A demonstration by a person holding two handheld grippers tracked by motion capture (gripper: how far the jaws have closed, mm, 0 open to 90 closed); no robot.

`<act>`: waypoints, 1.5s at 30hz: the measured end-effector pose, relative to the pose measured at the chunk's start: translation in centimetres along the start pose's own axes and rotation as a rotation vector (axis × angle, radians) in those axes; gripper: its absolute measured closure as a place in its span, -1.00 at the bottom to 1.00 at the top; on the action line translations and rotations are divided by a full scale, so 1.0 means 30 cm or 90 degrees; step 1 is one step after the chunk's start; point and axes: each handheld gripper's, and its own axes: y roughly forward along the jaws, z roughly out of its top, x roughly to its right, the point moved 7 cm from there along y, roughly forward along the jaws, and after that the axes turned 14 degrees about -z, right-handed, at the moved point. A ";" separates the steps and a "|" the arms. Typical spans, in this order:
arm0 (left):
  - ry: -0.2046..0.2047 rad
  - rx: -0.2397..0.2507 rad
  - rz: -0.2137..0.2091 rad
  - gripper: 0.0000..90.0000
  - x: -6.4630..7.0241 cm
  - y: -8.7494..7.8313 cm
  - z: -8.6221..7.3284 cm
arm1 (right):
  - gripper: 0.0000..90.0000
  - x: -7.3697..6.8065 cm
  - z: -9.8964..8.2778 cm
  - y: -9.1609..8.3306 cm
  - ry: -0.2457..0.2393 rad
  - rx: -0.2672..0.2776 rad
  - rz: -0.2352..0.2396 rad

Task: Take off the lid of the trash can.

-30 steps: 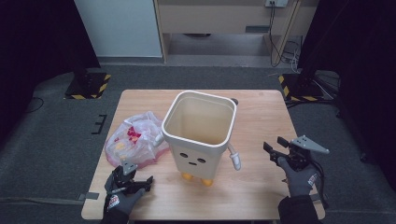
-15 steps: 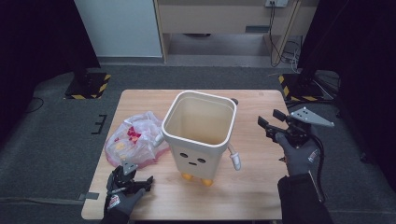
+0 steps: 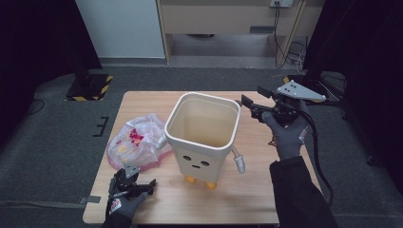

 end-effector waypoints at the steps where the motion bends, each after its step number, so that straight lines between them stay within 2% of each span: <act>1: 0.000 0.001 0.000 -1.00 0.000 0.001 0.000 | -0.33 -0.020 0.015 0.008 0.001 0.001 0.013; 4: 0.002 -0.001 -0.002 -1.00 0.001 0.002 0.001 | -0.33 -0.076 0.045 0.042 -0.008 -0.015 0.047; 9: 0.006 -0.003 -0.006 -1.00 0.002 0.004 0.004 | -0.33 -0.134 0.041 0.100 -0.025 -0.045 0.065; 14: 0.008 -0.002 -0.007 -1.00 0.002 0.006 0.006 | -0.33 -0.151 -0.002 0.147 -0.022 -0.098 0.085; 18: 0.010 -0.003 -0.008 -1.00 0.002 0.006 0.006 | -0.30 -0.169 -0.009 0.159 -0.005 -0.105 0.105; 22: 0.008 0.000 -0.008 -1.00 0.003 0.008 0.007 | -0.27 -0.186 -0.015 0.173 -0.008 -0.122 0.114; 26: 0.008 -0.001 -0.008 -1.00 0.003 0.008 0.007 | -0.24 -0.188 -0.032 0.187 -0.022 -0.139 0.113; 27: 0.008 -0.001 -0.008 -1.00 0.003 0.008 0.007 | -0.13 -0.185 -0.055 0.197 -0.037 -0.162 0.108; 28: 0.008 -0.001 -0.009 -1.00 0.004 0.008 0.007 | -0.13 -0.185 -0.055 0.197 -0.037 -0.162 0.108; 29: 0.008 0.000 -0.009 -1.00 0.004 0.008 0.007 | 0.02 -0.181 -0.069 0.202 -0.033 -0.172 0.111; 32: 0.010 -0.003 -0.010 -1.00 0.003 0.008 0.007 | 0.11 -0.175 -0.077 0.204 -0.021 -0.177 0.111; 34: 0.011 -0.003 -0.010 -1.00 0.004 0.008 0.007 | 0.25 -0.173 -0.083 0.206 -0.021 -0.180 0.112; 37: 0.010 -0.002 -0.010 -1.00 0.004 0.008 0.007 | 0.38 -0.179 -0.083 0.205 -0.018 -0.183 0.123; 42: 0.009 -0.001 -0.010 -1.00 0.004 0.009 0.008 | 0.40 -0.180 -0.081 0.204 -0.013 -0.187 0.130; 45: 0.010 -0.001 -0.011 -1.00 0.005 0.009 0.008 | 0.41 -0.182 -0.081 0.205 -0.025 -0.189 0.129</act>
